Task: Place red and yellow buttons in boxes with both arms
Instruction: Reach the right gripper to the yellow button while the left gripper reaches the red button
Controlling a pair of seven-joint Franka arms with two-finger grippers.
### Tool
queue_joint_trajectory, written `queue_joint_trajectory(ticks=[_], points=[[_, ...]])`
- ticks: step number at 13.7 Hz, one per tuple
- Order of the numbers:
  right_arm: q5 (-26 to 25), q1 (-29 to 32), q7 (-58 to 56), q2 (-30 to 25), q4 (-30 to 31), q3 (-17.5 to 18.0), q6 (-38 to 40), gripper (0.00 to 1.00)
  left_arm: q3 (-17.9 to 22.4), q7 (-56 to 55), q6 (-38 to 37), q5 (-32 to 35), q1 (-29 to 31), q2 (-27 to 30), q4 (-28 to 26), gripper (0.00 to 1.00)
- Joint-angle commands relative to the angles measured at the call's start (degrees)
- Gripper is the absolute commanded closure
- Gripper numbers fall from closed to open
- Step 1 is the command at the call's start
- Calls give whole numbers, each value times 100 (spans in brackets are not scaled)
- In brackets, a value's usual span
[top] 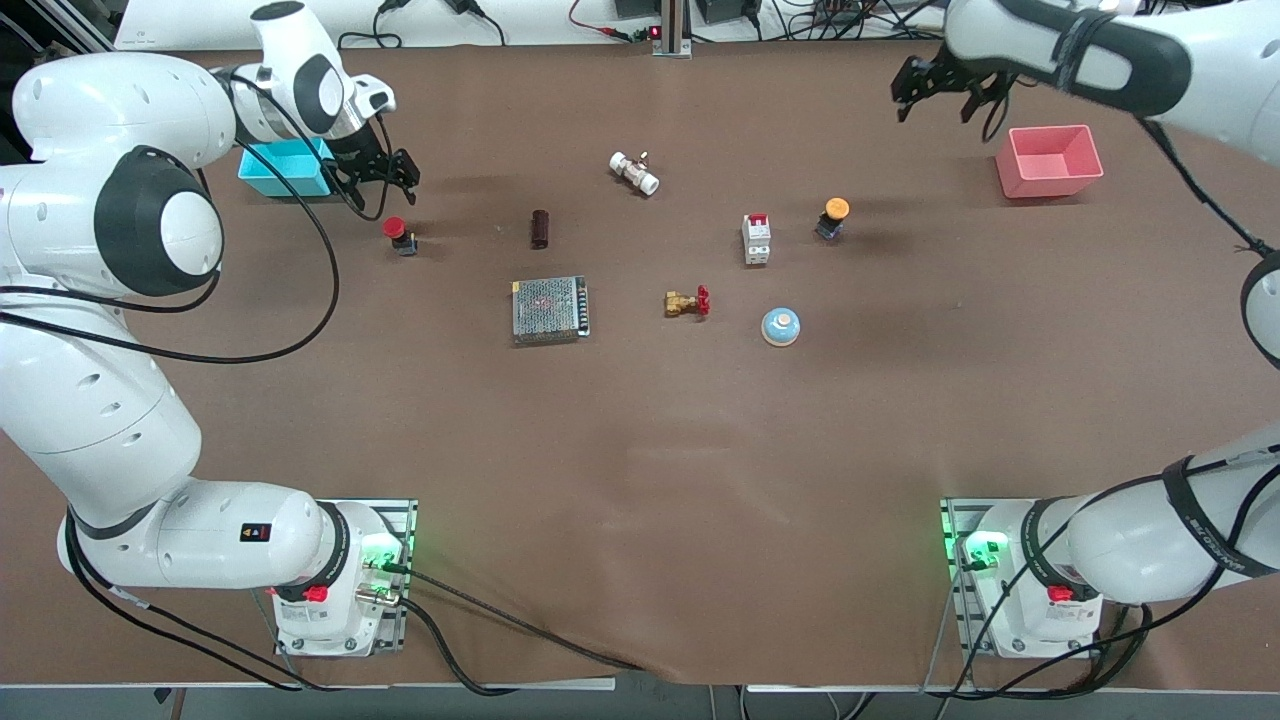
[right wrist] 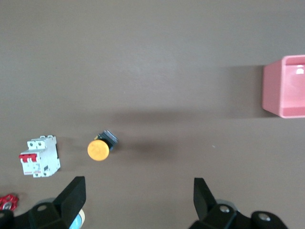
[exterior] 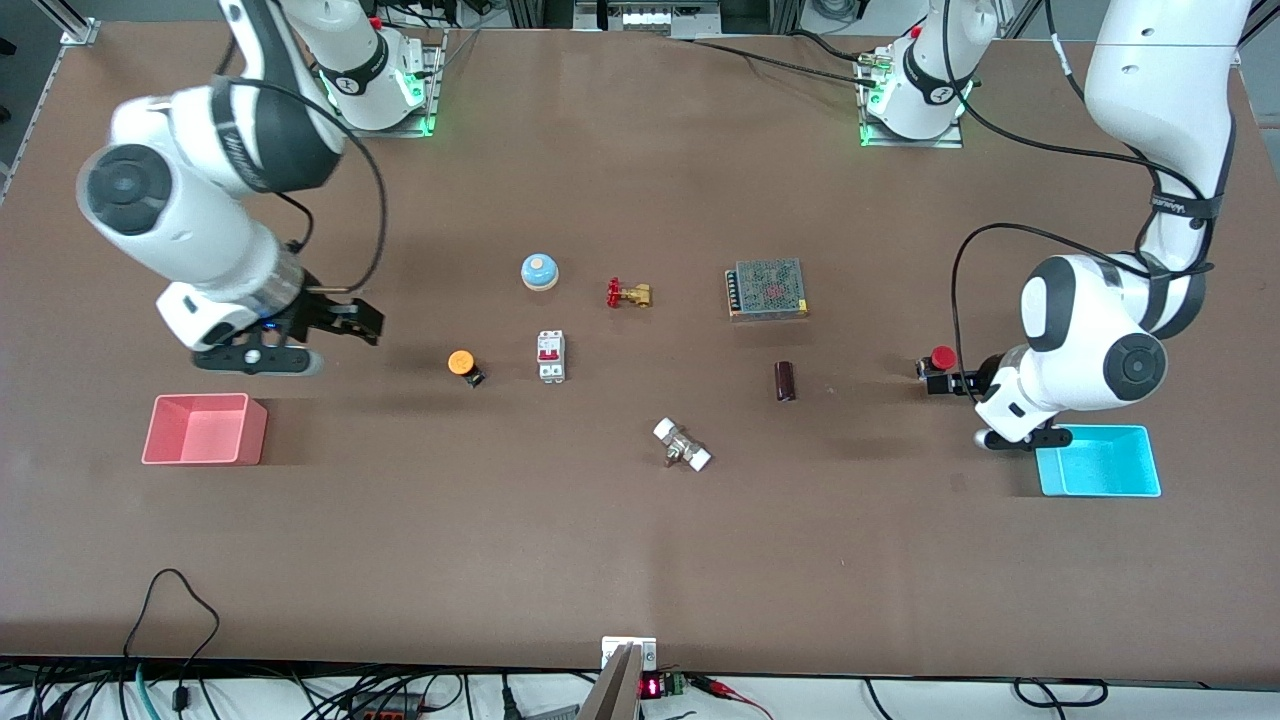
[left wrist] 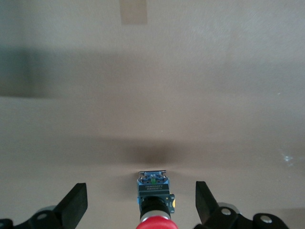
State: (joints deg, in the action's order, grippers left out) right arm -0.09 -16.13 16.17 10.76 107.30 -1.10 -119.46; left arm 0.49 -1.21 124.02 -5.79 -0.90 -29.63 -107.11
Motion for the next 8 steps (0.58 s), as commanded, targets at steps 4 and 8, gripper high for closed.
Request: queue_joint_trajectory(ticks=[4, 8], points=[[9, -399, 500, 285, 599, -40, -1341, 0, 21, 42, 325, -168, -86, 423, -846, 0], [-8, -602, 572, 953, 590, -40, -2107, 0, 12, 6, 325, -273, -86, 423, -925, 0]])
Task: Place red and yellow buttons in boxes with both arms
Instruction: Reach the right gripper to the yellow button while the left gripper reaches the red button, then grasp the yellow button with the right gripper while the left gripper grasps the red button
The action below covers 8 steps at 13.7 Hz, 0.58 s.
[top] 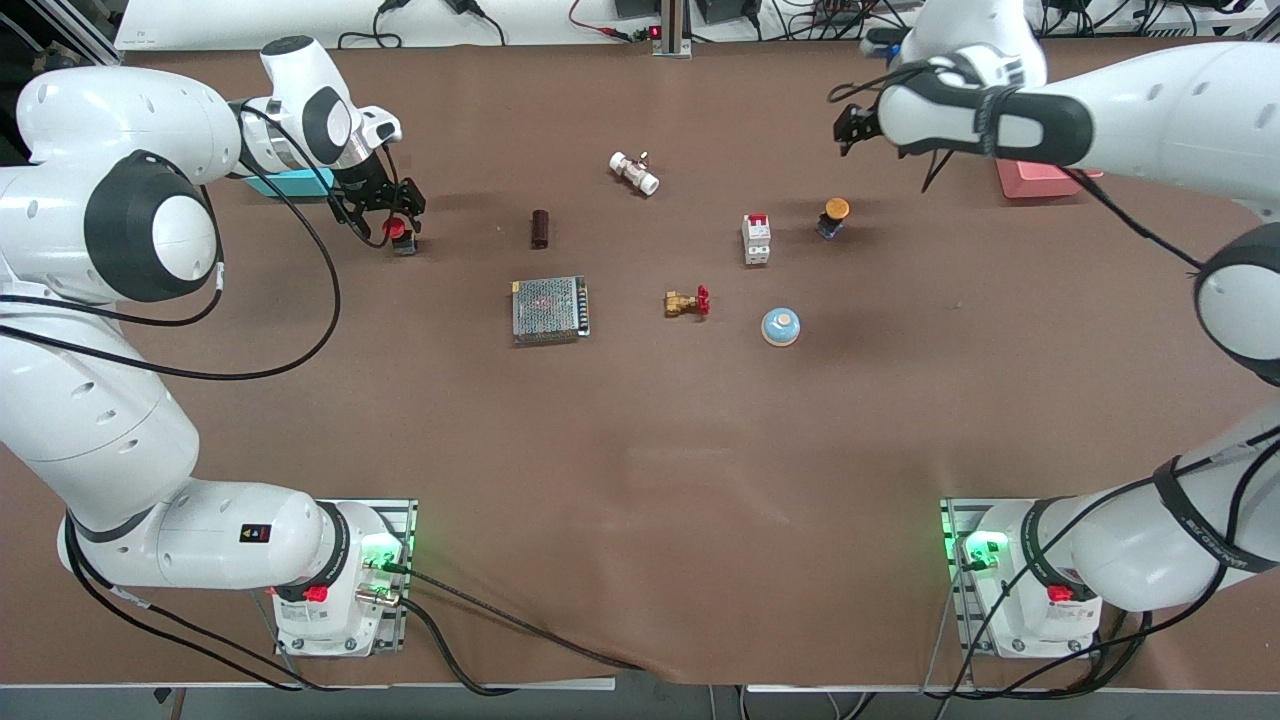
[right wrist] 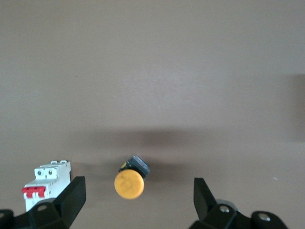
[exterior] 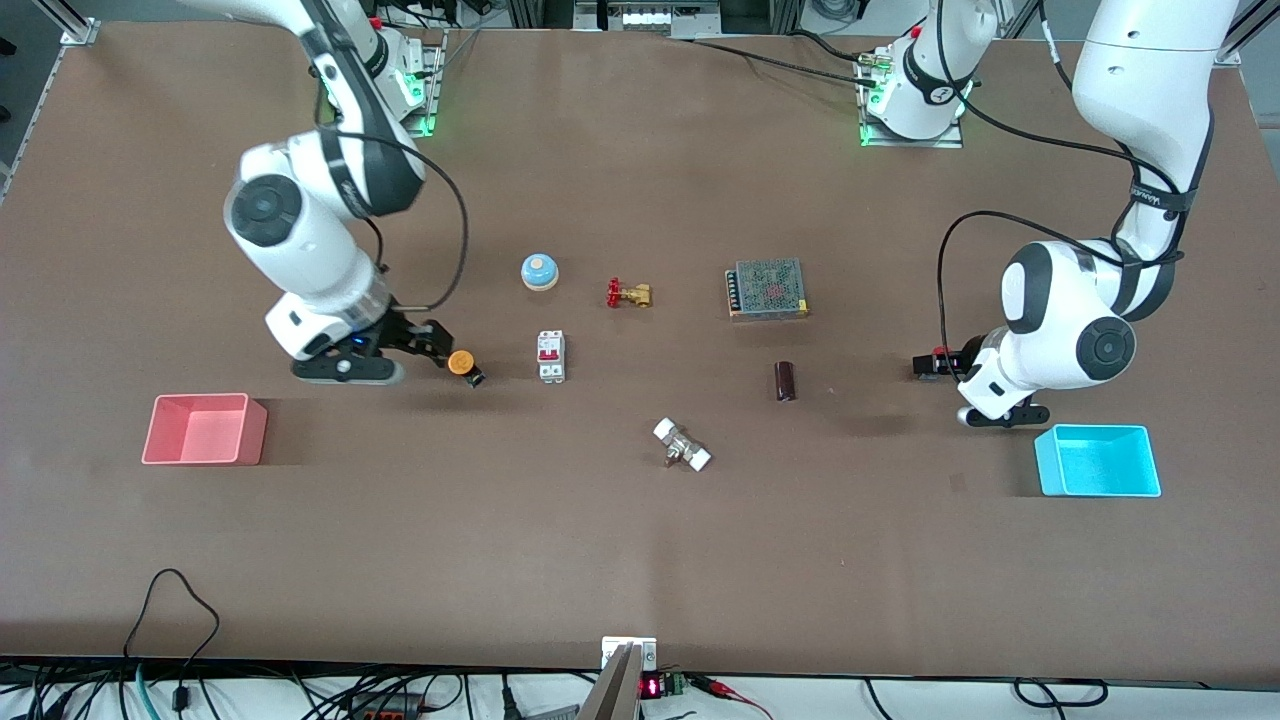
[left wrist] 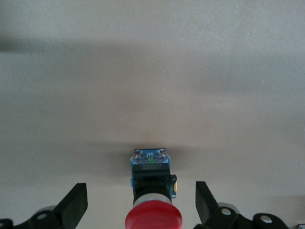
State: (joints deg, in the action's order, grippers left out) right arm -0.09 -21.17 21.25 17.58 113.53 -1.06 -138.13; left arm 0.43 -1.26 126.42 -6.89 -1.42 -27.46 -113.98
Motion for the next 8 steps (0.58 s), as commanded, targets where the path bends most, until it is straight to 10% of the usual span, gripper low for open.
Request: queue_joint_trajectory(ticks=[1, 8], points=[[-17, -167, 3, 342, -24, -44, -249, 0, 18, 12, 84, -303, -34, 197, -248, 0], [44, -168, 37, 518, 73, -35, -293, 0, 9, 38, 76, -339, -43, 180, -292, 37]])
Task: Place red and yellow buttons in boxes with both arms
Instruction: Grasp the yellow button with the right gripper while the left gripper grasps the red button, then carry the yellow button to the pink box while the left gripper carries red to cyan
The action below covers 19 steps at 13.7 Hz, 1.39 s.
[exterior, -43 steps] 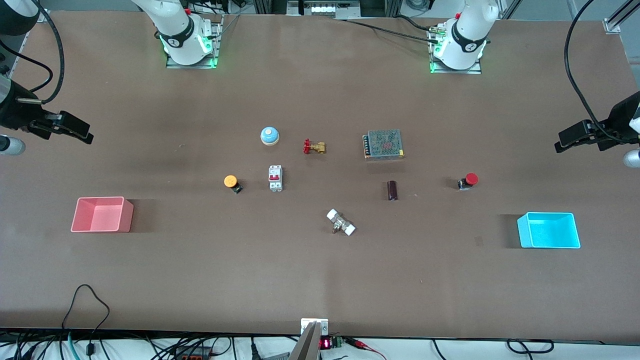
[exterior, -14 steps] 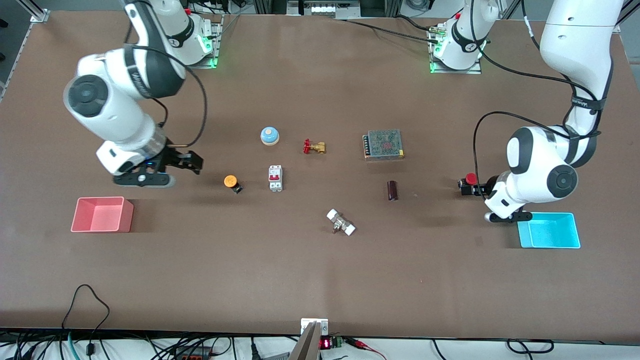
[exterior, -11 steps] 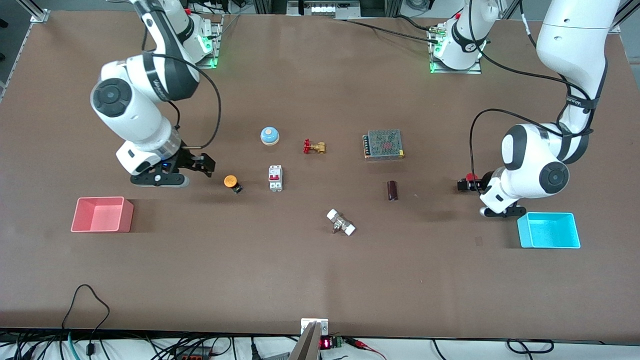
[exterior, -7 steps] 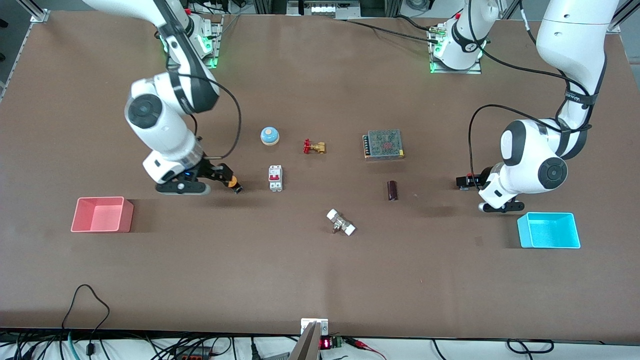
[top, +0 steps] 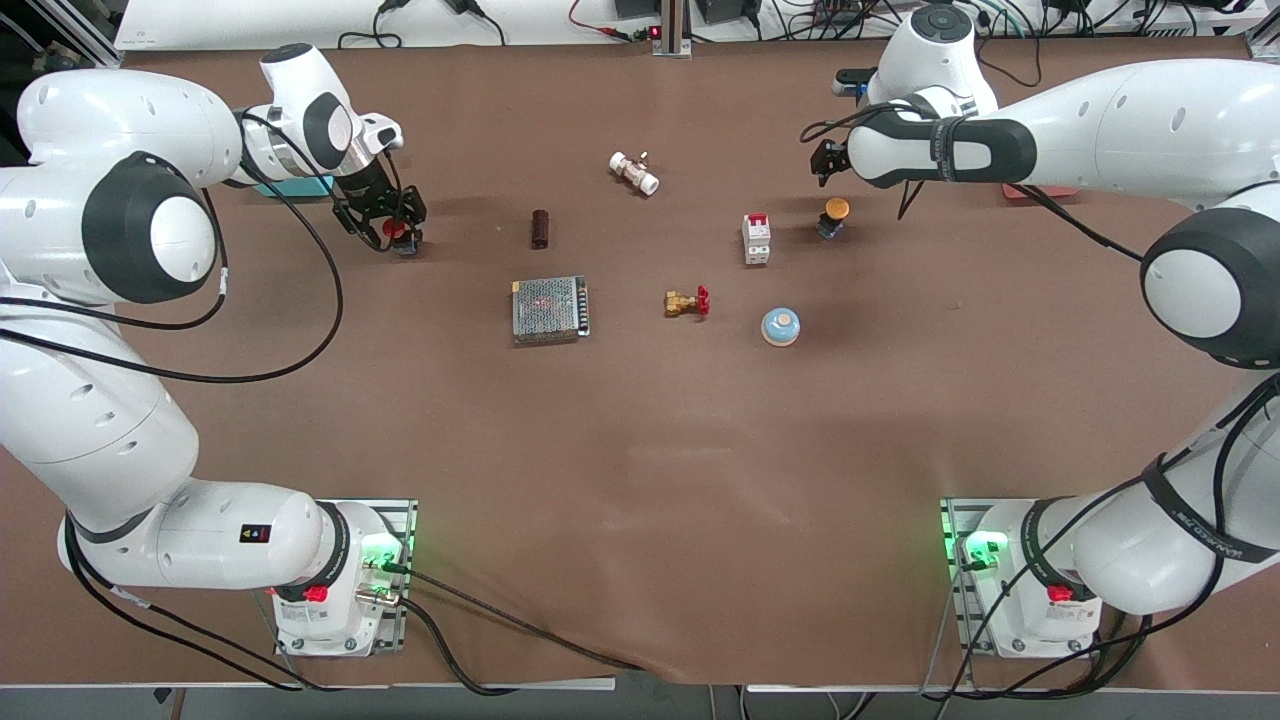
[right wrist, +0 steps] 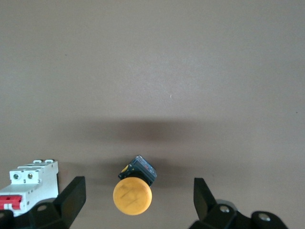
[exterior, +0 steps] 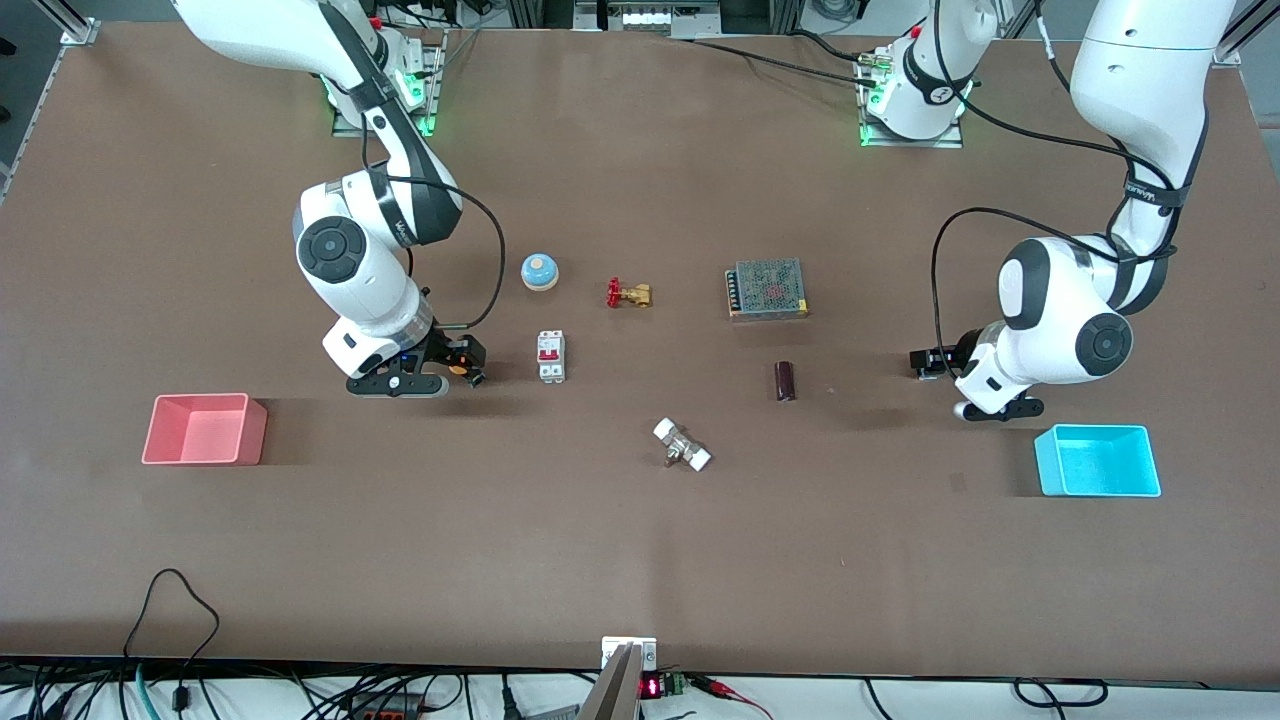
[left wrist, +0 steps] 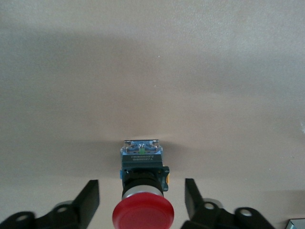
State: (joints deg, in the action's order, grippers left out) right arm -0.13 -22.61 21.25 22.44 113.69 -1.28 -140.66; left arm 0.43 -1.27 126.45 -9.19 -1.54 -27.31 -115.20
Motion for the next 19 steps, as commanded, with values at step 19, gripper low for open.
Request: queue_joint_trajectory(ticks=[19], points=[[4, -112, -129, 419, 232, 75, -471, 16, 98, 637, 239, 602, 1199, 561, 945, 74]])
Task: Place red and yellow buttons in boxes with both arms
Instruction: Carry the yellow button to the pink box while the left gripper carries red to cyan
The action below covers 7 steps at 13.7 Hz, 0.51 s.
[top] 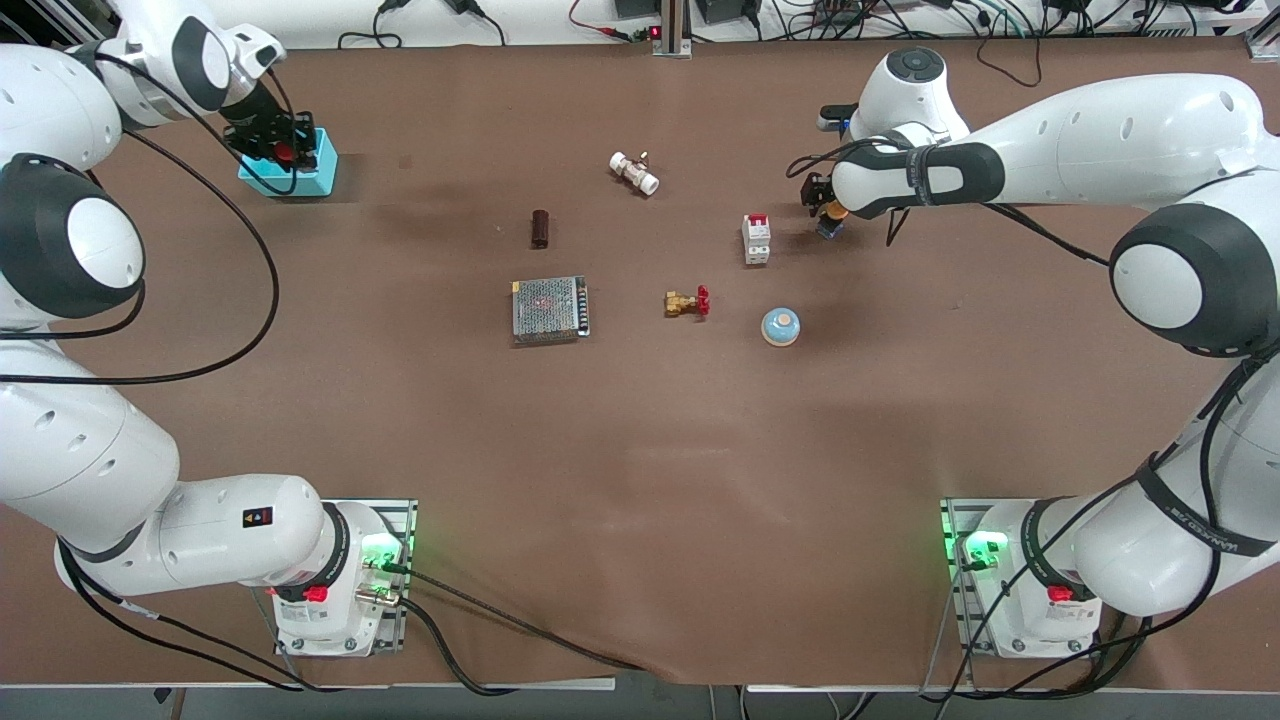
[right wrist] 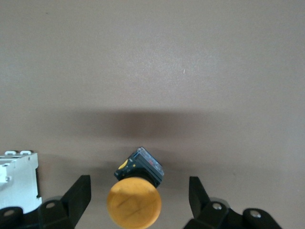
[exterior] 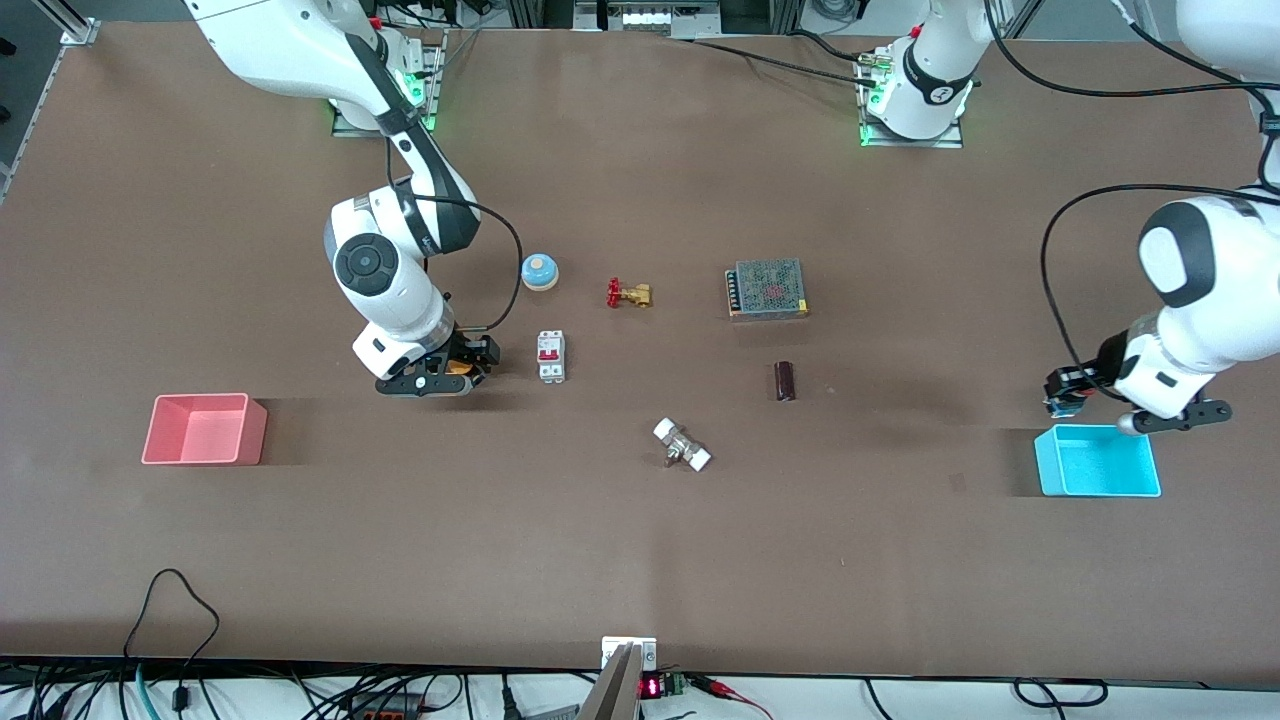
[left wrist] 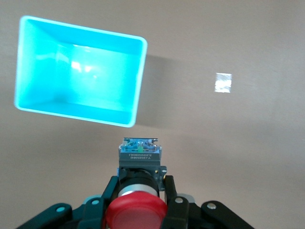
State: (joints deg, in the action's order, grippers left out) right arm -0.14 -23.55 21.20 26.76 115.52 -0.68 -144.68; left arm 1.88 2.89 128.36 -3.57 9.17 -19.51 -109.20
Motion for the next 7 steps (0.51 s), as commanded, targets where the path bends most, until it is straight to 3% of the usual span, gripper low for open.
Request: queue_joint_trajectory(ticks=[1, 4, 7], points=[[5, -9, -186, -4, 50, 15, -69, 22, -38, 299, 49, 41, 146, -316, 530, 75], [5, 0, -213, -4, 41, 15, -51, 36, -47, 353, -161, 49, 216, -580, 1118, 76], [5, 9, -257, -4, 32, 15, -51, 49, -56, 597, -890, 15, 436, -1132, 2111, 76]])
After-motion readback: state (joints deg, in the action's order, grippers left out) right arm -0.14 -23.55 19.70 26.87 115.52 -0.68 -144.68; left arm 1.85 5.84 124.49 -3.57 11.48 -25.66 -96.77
